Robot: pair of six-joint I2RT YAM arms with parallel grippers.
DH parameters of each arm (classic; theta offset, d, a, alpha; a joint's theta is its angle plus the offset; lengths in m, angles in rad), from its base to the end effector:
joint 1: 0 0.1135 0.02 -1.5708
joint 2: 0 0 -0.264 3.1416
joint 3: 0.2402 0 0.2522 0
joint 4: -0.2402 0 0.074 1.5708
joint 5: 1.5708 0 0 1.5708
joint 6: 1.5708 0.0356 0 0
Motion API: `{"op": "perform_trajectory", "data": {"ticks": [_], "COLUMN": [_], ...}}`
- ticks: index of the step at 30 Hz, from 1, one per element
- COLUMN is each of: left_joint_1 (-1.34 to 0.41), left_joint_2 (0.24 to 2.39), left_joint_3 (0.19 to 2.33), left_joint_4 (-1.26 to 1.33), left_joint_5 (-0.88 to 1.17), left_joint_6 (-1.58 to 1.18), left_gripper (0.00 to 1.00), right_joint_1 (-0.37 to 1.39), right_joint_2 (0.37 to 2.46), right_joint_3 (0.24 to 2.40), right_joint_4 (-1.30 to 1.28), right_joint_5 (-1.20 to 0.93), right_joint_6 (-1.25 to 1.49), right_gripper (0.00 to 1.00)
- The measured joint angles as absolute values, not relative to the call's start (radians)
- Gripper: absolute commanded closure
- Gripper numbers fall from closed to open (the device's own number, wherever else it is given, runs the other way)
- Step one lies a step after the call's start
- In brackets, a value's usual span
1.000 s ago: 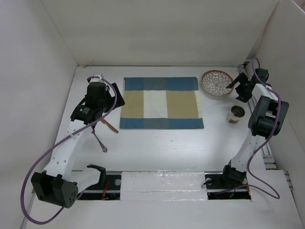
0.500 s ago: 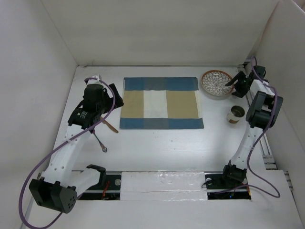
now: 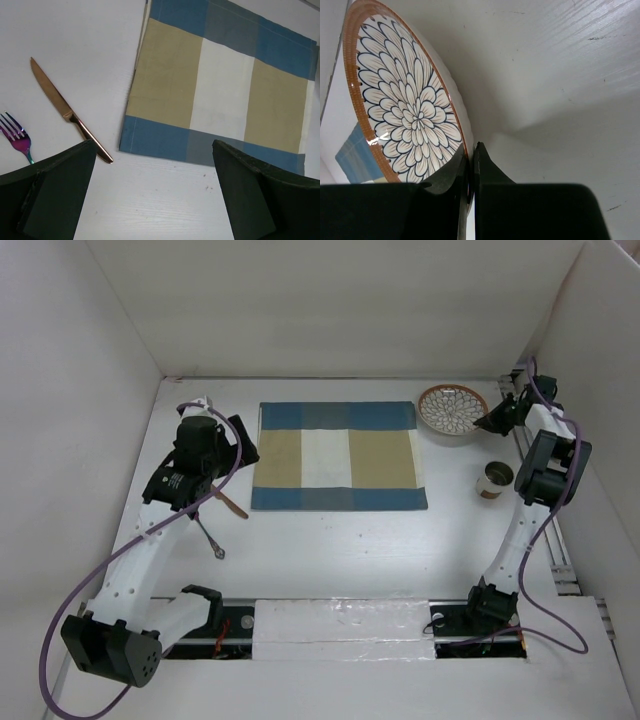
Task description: Set the dinner table for one person
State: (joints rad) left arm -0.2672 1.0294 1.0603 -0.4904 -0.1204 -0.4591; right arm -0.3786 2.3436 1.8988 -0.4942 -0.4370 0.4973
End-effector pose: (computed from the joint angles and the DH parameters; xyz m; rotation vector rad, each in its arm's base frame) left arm 0.2181 -0.0553 0.3588 -0.2716 2.0249 -0.3353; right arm 0.4832 -0.1760 0.1655 0.8869 2.3174 0.5965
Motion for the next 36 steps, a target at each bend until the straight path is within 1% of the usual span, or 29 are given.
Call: {"op": "perform_trajectory", "data": {"ticks": [6, 12, 17, 21, 26, 32, 36], "left_joint_1": [-0.267, -0.267, -0.267, -0.267, -0.267, -0.267, -0.267], "left_joint_2": [1.021, 1.008, 1.002, 1.0, 0.999, 0.999, 0.999], "left_joint_3": [1.06, 1.06, 1.06, 1.06, 1.06, 1.06, 1.06], "left_joint_4": [-0.49, -0.49, -0.49, -0.49, -0.49, -0.49, -0.49], "left_joint_5": [-0.139, -0.149, -0.147, -0.147, -0.151, -0.135, -0.119], "left_joint_6": [-0.462, -0.468, -0.473, -0.476, -0.477, -0.468, -0.461], "left_gripper": [0.0, 0.0, 0.0, 0.0, 0.0, 0.0, 0.0], "right_joint_1": [-0.375, -0.371, -0.333, -0.244, -0.075, 0.125, 0.214], "right_joint_2": [2.31, 2.2, 2.104, 1.995, 1.895, 1.891, 1.925], "right_joint_3": [1.864, 1.763, 1.747, 1.689, 1.581, 1.477, 1.452], "right_joint_4": [-0.477, -0.45, -0.419, -0.357, -0.284, -0.245, -0.234], "right_joint_5": [-0.439, -0.434, -0.433, -0.435, -0.46, -0.485, -0.487], "right_joint_6": [0.531, 0.575, 0.6, 0.618, 0.634, 0.655, 0.666], "right_gripper": [1.0, 1.0, 1.0, 1.0, 1.0, 1.0, 1.0]}}
